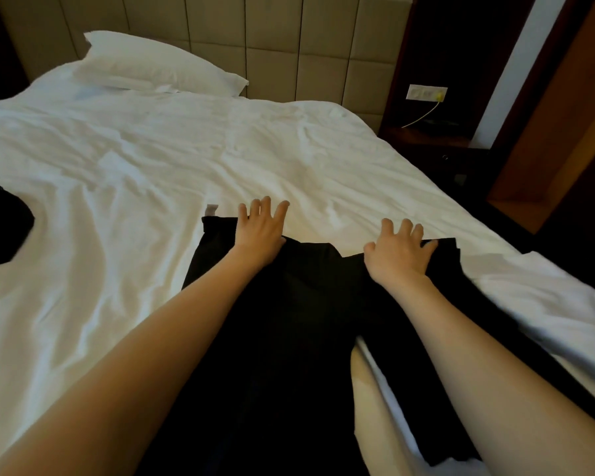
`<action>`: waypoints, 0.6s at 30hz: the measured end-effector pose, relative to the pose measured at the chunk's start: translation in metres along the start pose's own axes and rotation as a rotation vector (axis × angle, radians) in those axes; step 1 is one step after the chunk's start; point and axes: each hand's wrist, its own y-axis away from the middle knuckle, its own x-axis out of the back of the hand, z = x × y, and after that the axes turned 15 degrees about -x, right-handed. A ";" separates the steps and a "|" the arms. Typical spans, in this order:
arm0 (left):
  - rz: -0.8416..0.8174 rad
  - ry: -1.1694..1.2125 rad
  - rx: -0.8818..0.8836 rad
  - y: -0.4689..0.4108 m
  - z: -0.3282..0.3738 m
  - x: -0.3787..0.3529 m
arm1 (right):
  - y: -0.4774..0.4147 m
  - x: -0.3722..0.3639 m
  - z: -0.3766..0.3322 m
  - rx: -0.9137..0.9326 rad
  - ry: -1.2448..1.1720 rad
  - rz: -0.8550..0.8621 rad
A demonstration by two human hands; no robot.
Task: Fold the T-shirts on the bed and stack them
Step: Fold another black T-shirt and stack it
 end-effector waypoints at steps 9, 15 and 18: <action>-0.073 0.673 -0.261 0.040 0.098 0.063 | 0.030 0.024 0.072 -0.429 -0.562 -0.004; -0.208 0.667 -0.555 0.066 0.150 0.057 | 0.023 0.029 0.085 -0.544 -0.890 -0.371; -0.166 0.615 -0.541 0.067 0.159 0.055 | 0.025 0.028 0.090 -0.527 -0.939 -0.430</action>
